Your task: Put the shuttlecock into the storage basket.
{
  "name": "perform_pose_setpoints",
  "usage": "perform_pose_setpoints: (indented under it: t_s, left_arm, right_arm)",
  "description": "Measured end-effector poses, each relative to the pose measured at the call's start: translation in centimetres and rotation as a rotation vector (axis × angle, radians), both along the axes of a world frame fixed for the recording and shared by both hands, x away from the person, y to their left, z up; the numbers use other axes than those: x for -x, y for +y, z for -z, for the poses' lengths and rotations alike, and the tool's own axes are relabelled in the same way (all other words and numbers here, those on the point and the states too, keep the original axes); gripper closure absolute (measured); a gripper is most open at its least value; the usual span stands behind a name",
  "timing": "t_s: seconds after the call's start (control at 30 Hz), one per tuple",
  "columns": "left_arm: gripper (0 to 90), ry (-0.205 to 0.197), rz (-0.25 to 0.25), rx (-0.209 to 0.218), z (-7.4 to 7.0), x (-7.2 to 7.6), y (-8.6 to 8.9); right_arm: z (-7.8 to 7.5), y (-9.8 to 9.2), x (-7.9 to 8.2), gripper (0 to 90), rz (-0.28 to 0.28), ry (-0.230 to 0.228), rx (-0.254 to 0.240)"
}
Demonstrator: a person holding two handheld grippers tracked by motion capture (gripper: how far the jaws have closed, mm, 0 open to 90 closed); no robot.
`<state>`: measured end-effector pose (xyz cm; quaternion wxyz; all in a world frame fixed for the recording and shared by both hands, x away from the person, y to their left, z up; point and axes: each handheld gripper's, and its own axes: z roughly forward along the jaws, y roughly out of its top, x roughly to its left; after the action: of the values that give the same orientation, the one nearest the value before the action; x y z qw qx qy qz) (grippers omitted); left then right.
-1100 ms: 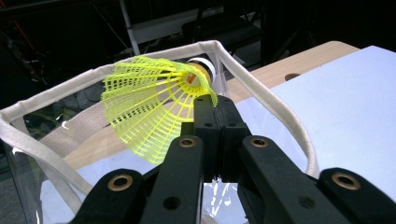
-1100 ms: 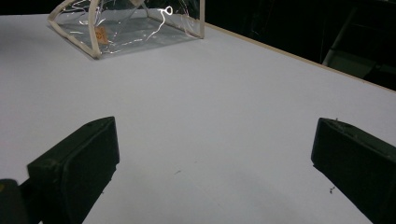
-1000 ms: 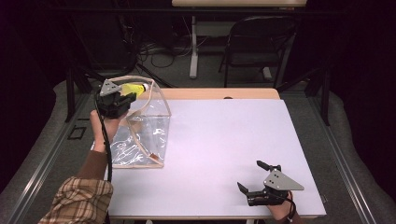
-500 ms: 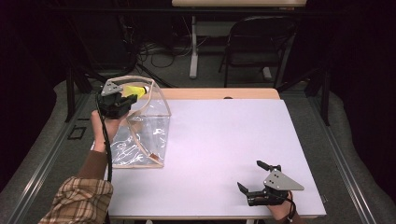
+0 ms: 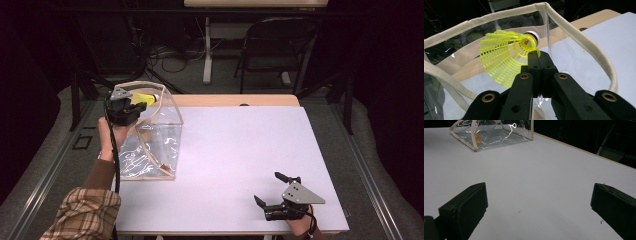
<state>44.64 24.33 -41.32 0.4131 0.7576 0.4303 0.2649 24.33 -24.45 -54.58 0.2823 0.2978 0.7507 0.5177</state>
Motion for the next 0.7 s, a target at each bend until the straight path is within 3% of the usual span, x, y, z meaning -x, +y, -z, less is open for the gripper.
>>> perform_pose_setpoints:
  t_s: [0.7]
  left_arm:
    - [88.9, 0.077, 0.037, -0.053, 0.2, -1.4, -0.6]
  right_arm:
    - [0.0, 0.0, 0.0, 0.4, 0.001, 0.002, 0.001]
